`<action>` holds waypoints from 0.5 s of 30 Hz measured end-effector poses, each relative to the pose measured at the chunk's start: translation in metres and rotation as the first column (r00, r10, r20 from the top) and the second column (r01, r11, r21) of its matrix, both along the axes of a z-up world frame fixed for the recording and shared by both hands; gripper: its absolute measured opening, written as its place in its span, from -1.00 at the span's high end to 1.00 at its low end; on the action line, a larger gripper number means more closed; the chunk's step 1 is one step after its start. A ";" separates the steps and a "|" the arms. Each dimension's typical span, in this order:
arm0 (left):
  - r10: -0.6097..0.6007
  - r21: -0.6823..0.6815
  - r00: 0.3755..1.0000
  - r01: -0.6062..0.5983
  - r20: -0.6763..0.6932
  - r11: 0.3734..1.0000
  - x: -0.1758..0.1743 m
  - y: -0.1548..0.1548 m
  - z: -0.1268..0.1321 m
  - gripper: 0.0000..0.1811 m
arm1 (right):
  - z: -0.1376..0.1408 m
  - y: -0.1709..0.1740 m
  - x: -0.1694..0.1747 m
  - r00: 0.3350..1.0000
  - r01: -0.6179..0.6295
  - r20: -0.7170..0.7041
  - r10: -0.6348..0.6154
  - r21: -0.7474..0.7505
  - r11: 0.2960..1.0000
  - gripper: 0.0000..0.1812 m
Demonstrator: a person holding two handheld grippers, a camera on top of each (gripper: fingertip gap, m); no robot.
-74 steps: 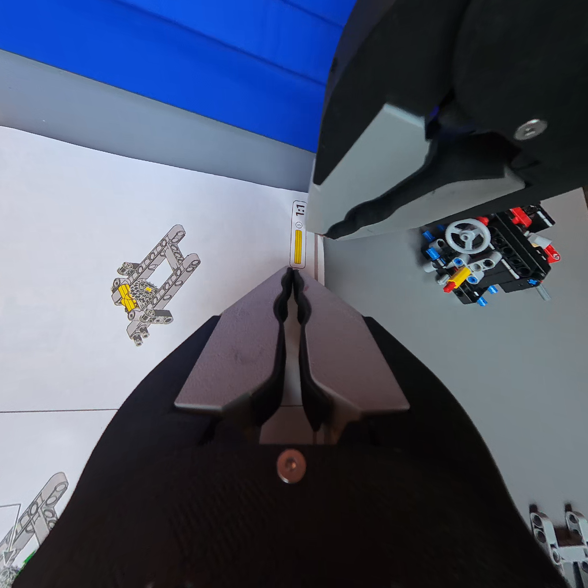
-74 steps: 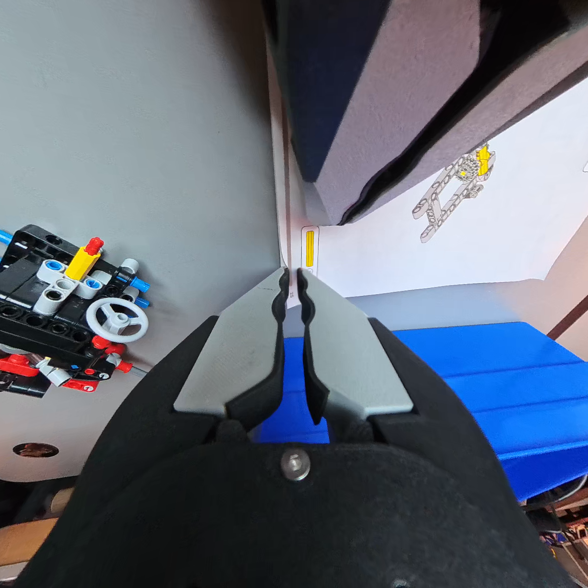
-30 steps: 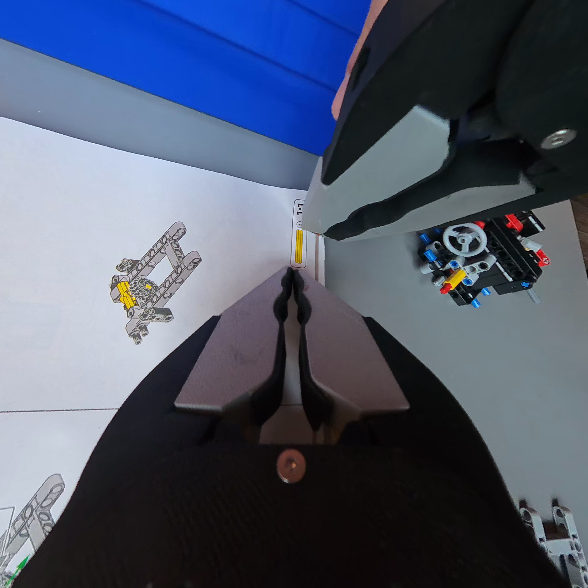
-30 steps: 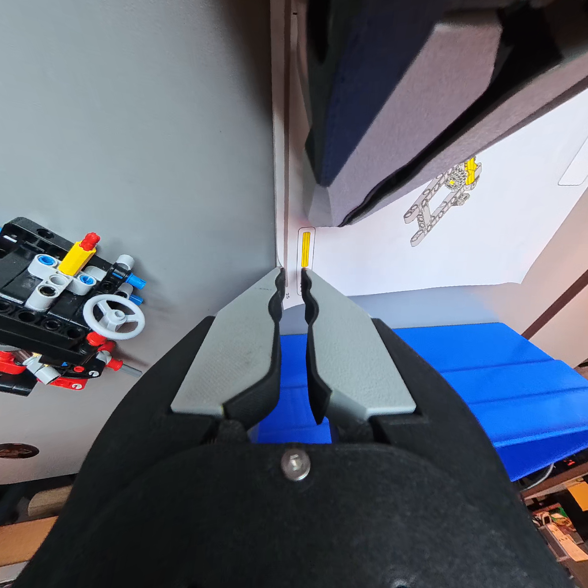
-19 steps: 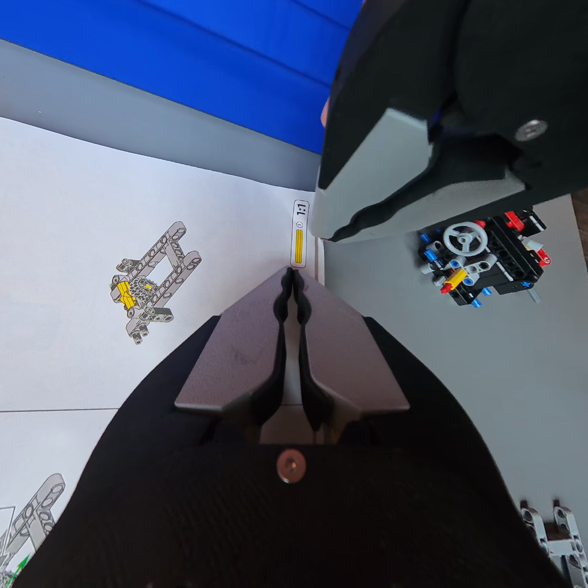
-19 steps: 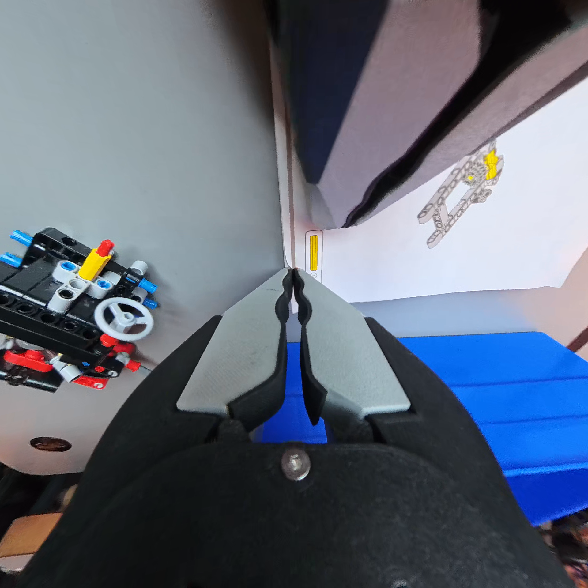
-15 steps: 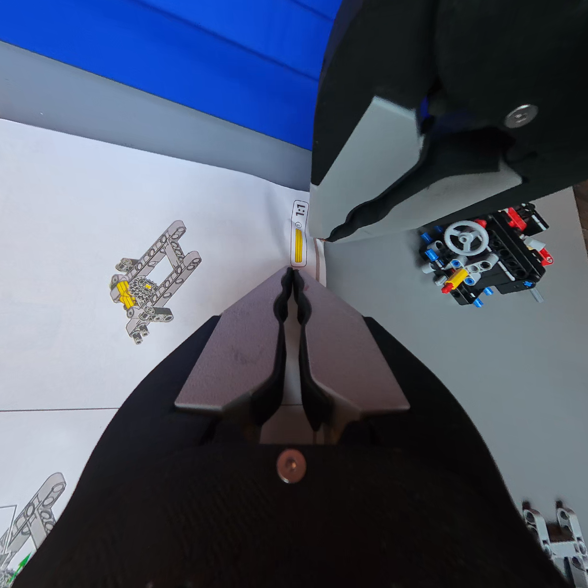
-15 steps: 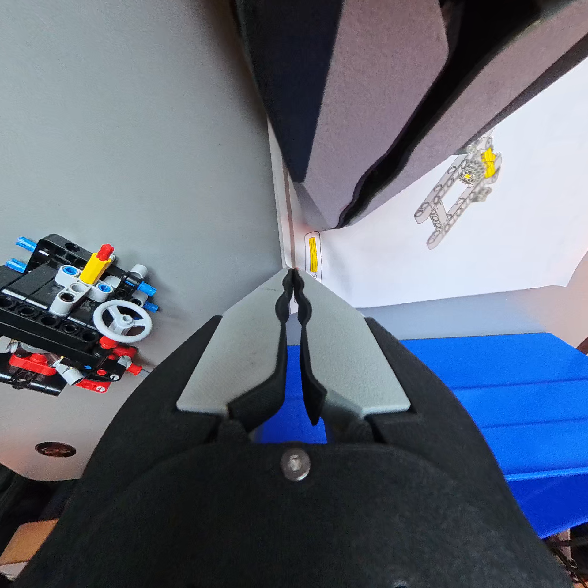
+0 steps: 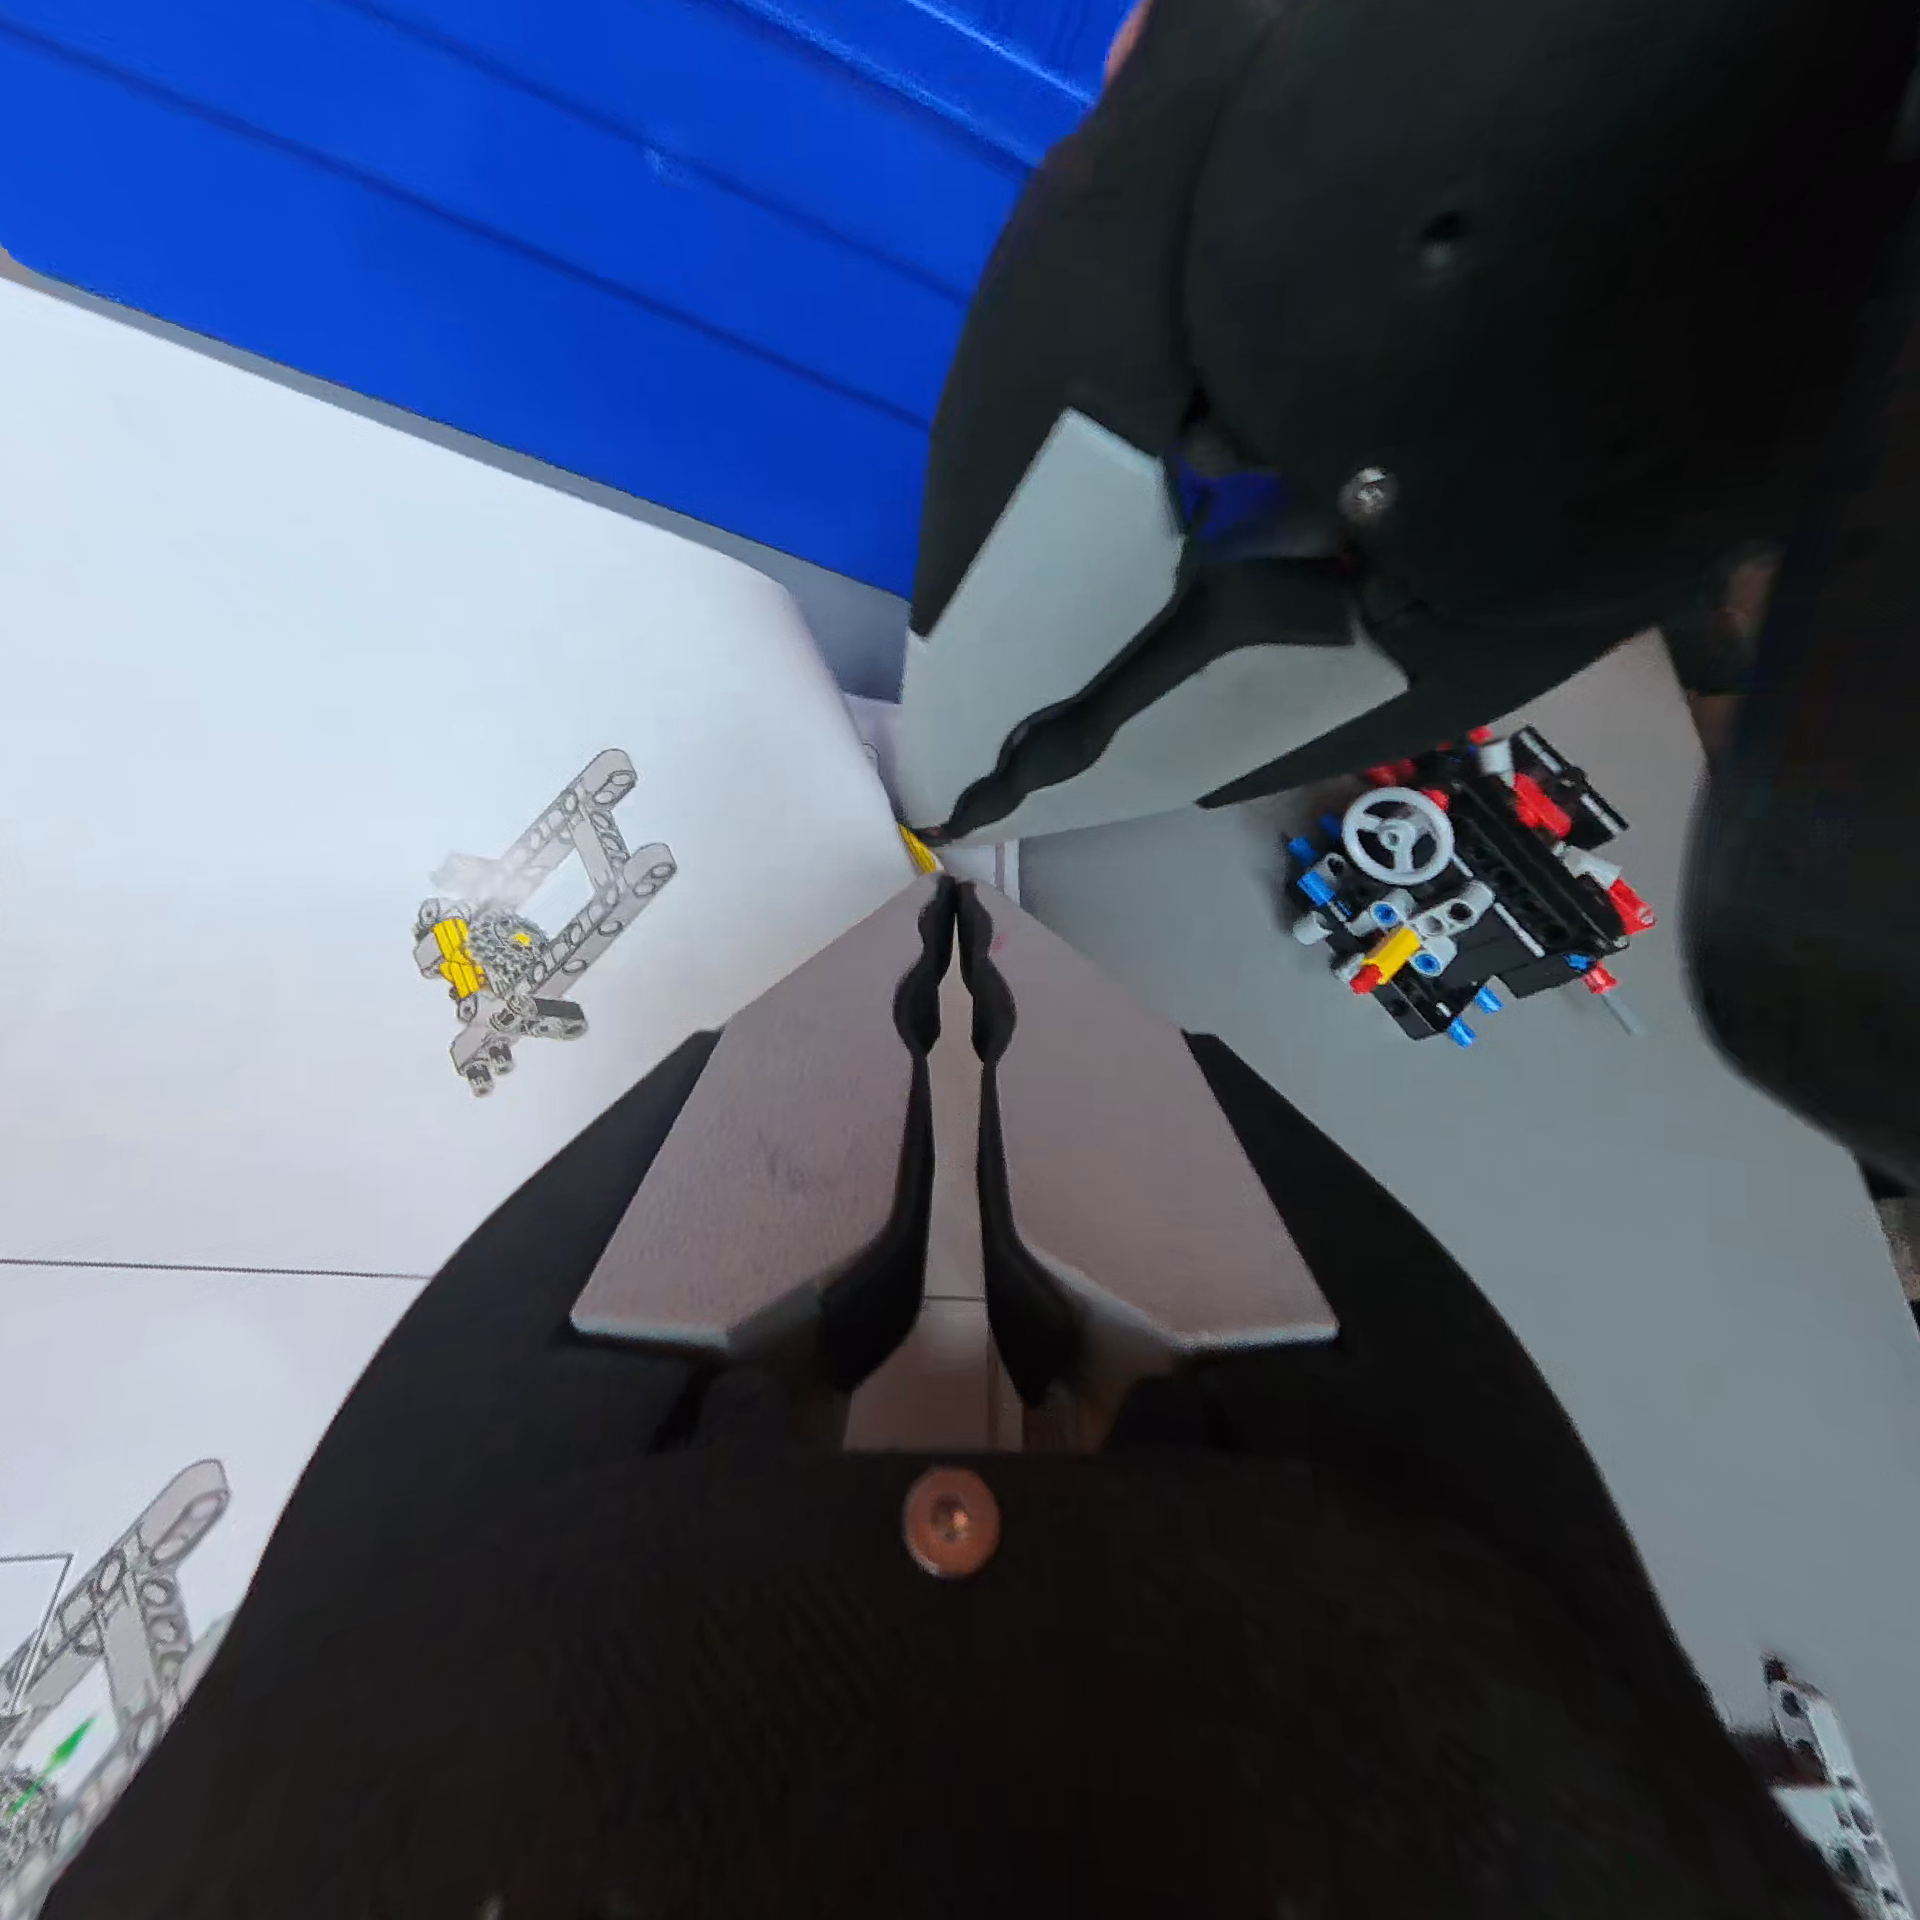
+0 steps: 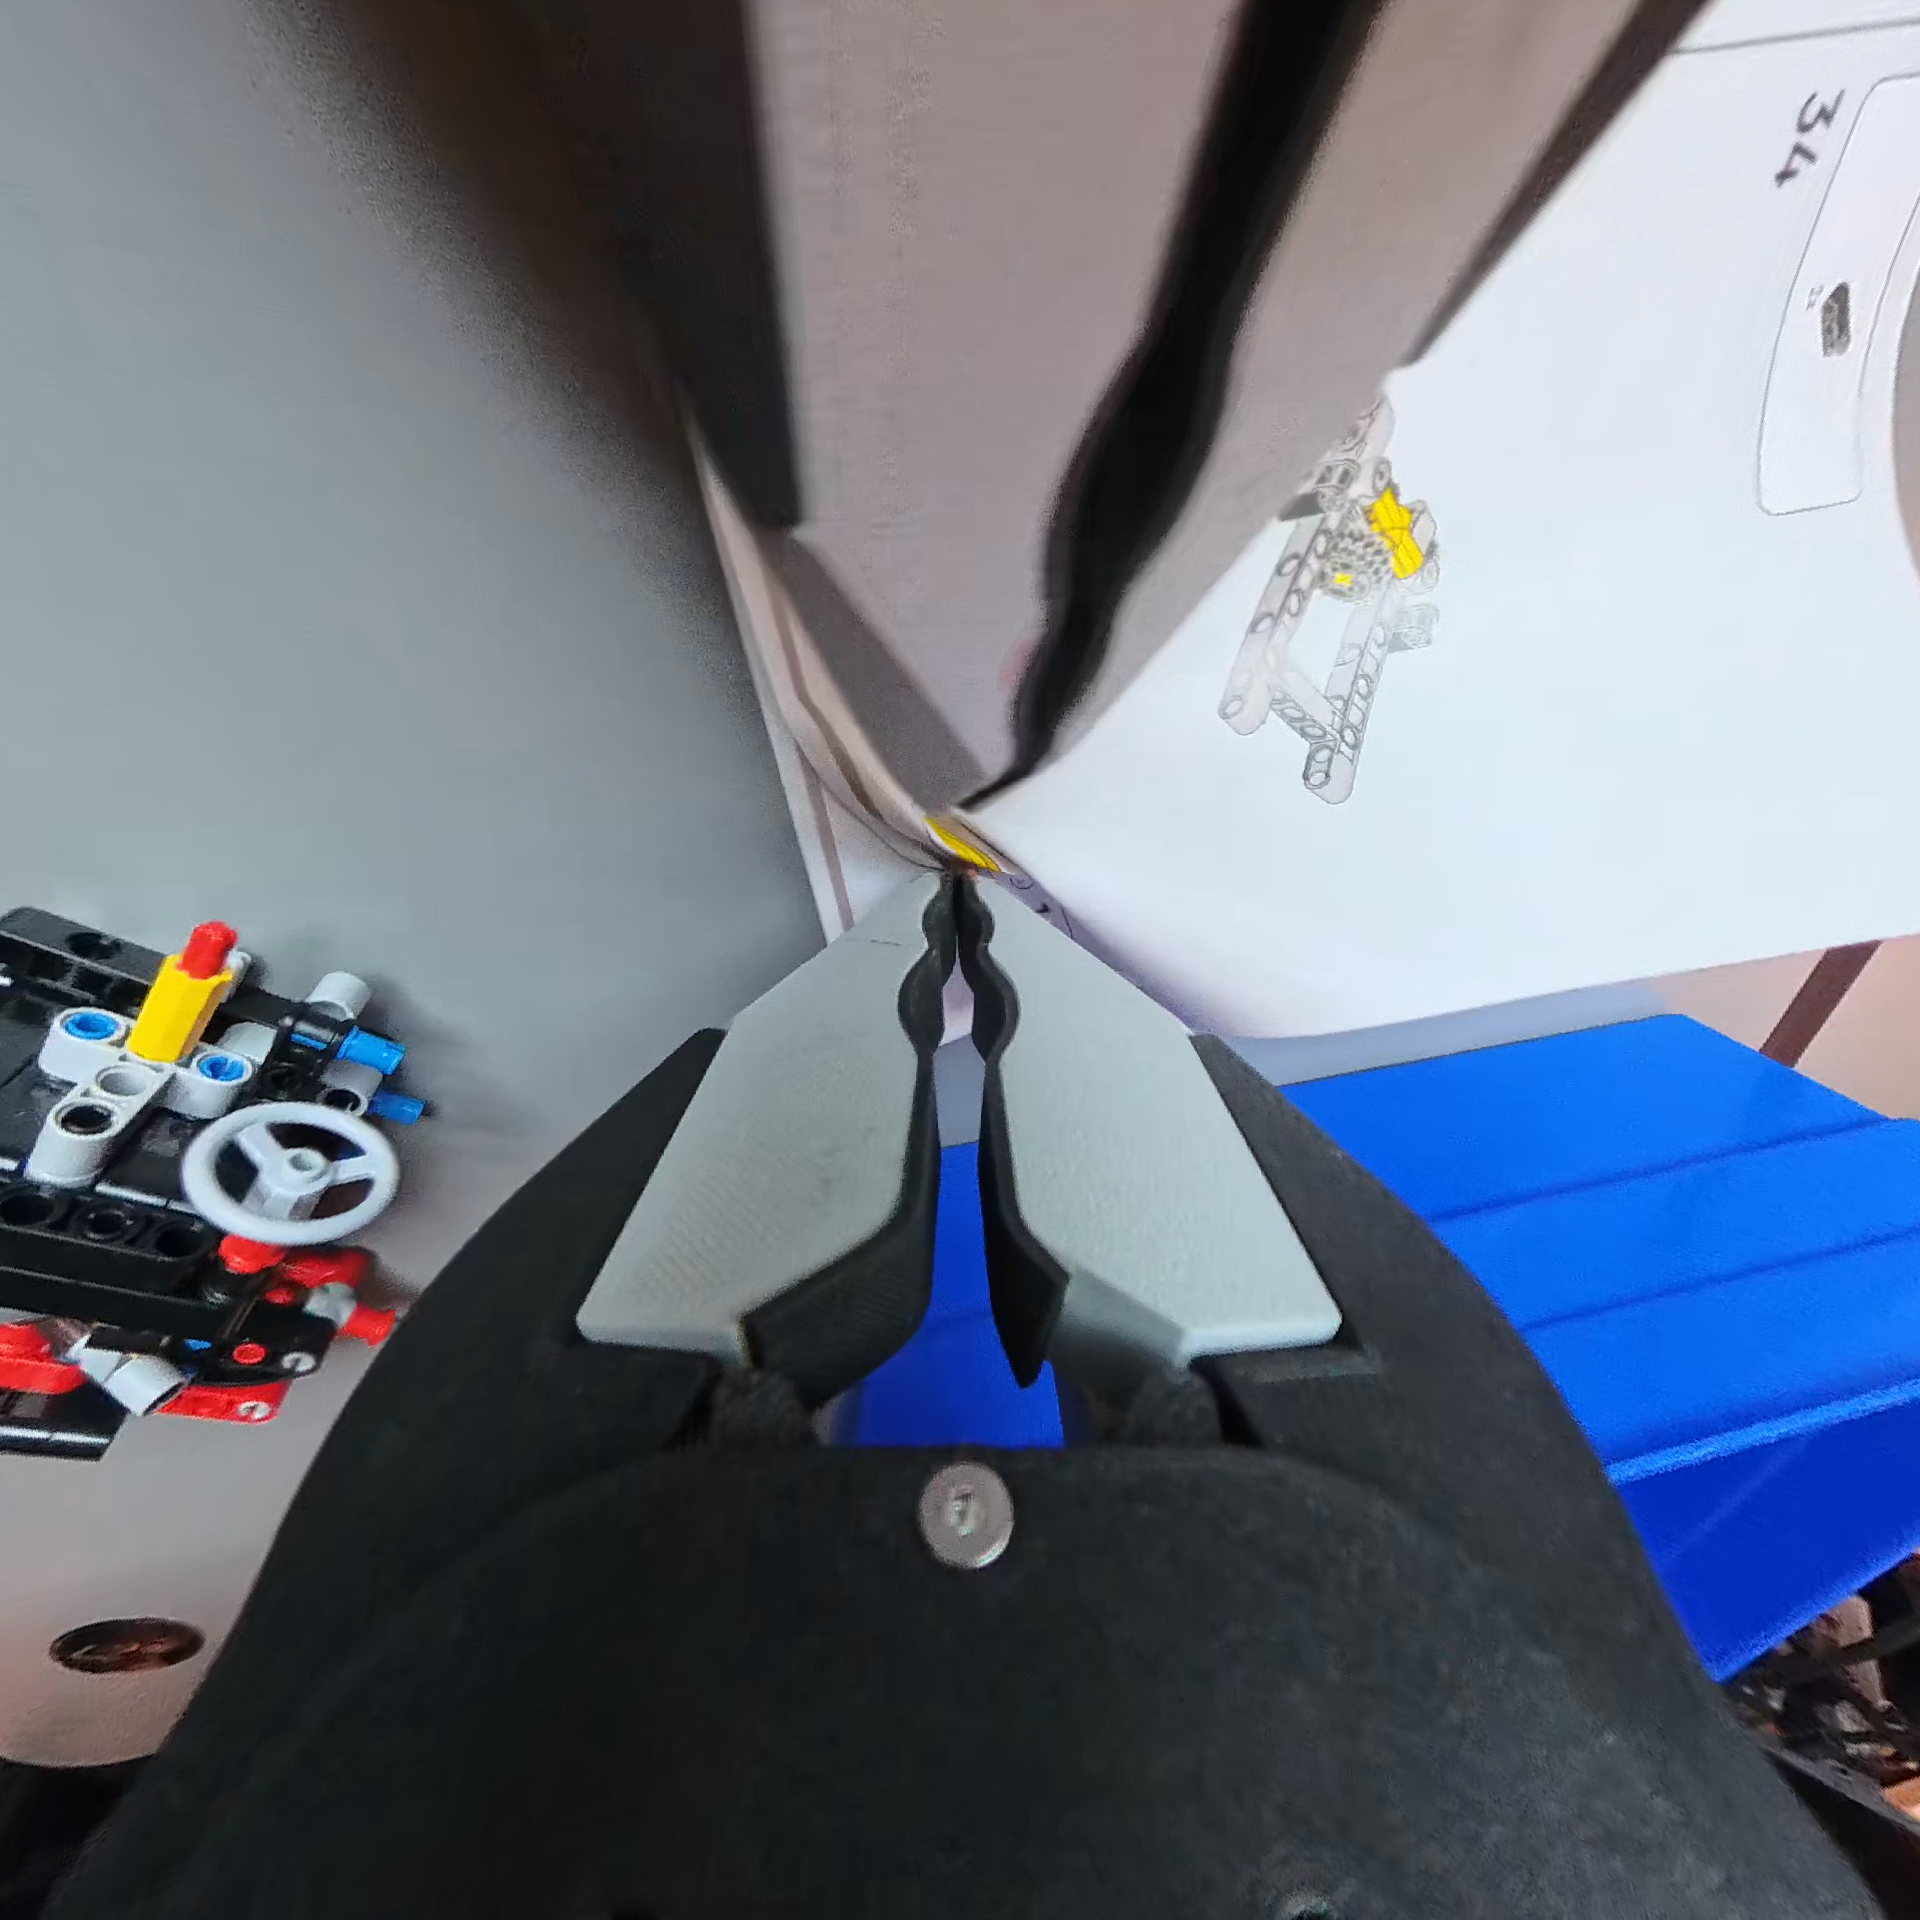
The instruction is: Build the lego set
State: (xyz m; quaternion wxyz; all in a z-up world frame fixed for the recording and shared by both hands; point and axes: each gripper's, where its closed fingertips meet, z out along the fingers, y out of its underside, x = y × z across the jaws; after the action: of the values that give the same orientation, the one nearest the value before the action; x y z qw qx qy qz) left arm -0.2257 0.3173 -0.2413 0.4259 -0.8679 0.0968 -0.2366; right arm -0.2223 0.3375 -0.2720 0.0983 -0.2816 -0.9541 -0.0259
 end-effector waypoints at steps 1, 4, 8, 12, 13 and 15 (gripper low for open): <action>0.000 -0.012 1.000 -0.001 -0.026 1.000 0.001 -0.002 -0.003 1.00 | 0.000 0.000 -0.001 1.000 0.011 0.003 -0.011 -0.005 1.000 1.00; 0.058 -0.030 0.990 -0.062 -0.128 0.998 -0.003 -0.004 -0.011 0.82 | 0.000 0.000 -0.003 0.999 0.034 0.008 -0.034 -0.021 0.999 1.00; 0.080 -0.029 0.994 -0.083 -0.073 0.996 0.005 -0.001 -0.008 0.60 | 0.000 0.001 -0.003 0.999 0.044 0.007 -0.044 -0.010 0.999 1.00; 0.127 -0.053 0.990 -0.130 -0.060 0.990 0.000 0.003 -0.011 0.50 | -0.001 0.003 -0.002 0.998 0.058 0.022 -0.057 -0.012 0.998 1.00; 0.132 -0.055 0.989 -0.136 -0.064 0.989 -0.001 0.002 -0.012 0.50 | -0.001 0.003 -0.002 0.998 0.055 0.023 -0.055 -0.008 0.998 1.00; 0.152 -0.059 0.986 -0.157 -0.075 0.986 -0.003 0.001 -0.013 0.49 | -0.001 0.003 -0.002 0.998 0.055 0.022 -0.055 -0.008 0.998 1.00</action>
State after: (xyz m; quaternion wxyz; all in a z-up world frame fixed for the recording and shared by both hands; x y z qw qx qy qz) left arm -0.2290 0.3180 -0.2547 0.4108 -0.8940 0.0364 -0.1752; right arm -0.2244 0.3404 -0.2729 0.0863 -0.3078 -0.9471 -0.0278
